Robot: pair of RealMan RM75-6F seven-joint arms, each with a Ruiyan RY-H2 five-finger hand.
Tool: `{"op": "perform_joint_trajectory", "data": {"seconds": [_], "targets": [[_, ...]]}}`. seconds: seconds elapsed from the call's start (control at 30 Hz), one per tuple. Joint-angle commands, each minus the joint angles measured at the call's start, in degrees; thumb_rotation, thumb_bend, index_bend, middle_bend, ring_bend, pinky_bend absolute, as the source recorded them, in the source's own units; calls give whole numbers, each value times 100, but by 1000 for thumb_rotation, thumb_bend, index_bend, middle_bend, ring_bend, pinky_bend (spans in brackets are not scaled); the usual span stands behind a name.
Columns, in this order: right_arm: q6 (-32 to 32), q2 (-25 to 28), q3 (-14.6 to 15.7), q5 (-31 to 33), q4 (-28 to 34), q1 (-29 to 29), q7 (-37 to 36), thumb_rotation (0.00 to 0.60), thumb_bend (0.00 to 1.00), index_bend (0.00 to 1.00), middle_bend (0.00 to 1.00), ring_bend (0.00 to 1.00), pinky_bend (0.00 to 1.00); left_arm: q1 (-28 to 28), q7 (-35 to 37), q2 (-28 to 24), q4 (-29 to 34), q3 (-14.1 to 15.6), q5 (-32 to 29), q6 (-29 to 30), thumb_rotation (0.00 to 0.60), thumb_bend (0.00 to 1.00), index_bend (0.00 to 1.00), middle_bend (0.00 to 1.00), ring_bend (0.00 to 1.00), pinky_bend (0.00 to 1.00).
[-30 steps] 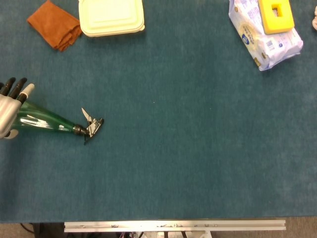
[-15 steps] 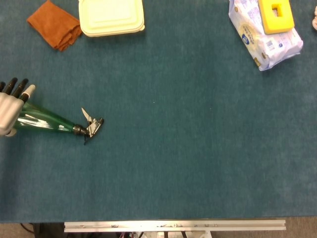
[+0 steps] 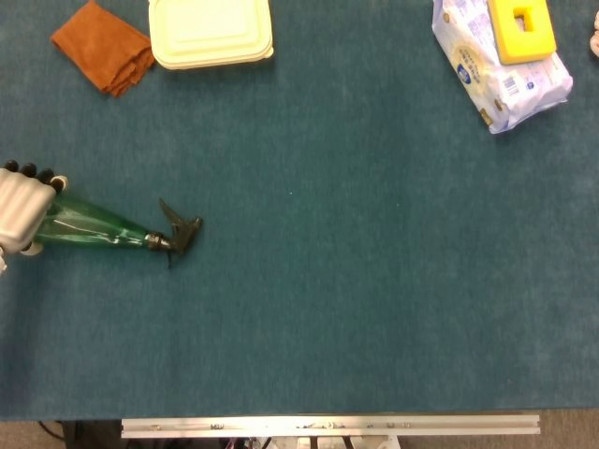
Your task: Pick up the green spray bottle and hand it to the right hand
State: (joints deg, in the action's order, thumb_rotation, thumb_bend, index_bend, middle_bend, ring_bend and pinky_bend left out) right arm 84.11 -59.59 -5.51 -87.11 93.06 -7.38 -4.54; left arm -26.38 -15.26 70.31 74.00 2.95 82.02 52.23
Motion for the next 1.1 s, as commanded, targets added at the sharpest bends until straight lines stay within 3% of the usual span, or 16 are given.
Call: {"op": "perform_joint_trajectory", "data": {"seconds": [0.03, 0.4, 0.8, 0.87, 1.0, 1.1], "targets": [[-20, -9, 0, -12, 8, -19, -14, 600, 275, 158, 312, 306, 287, -48, 717, -32, -55, 31, 320, 174, 600, 268, 388, 424, 379, 535], [-407, -62, 10, -288, 213, -383, -350, 600, 275, 158, 312, 306, 287, -334, 2122, -876, 1417, -241, 134, -71, 600, 269, 389, 428, 380, 550], [-1264, -345, -13, -540, 729, -1171, -1775, 600, 251, 158, 312, 284, 287, -561, 3309, -1433, 2819, -535, -270, -463, 600, 272, 395, 429, 381, 559], [-1489, -437, -48, -423, 882, -1328, -2162, 600, 217, 158, 311, 266, 289, -604, 3398, -1461, 2972, -580, -322, -517, 600, 272, 395, 429, 381, 559], [-1871, -717, -160, -83, 1127, -1588, -2670, 600, 43, 158, 295, 248, 291, -675, 3544, -1505, 3269, -646, -446, -637, 600, 272, 395, 429, 381, 559], [-2086, -977, -271, 154, 1225, -1770, -2845, 600, 1, 158, 295, 247, 292, -716, 3620, -1517, 3458, -699, -527, -681, 600, 272, 395, 429, 384, 559]]}}
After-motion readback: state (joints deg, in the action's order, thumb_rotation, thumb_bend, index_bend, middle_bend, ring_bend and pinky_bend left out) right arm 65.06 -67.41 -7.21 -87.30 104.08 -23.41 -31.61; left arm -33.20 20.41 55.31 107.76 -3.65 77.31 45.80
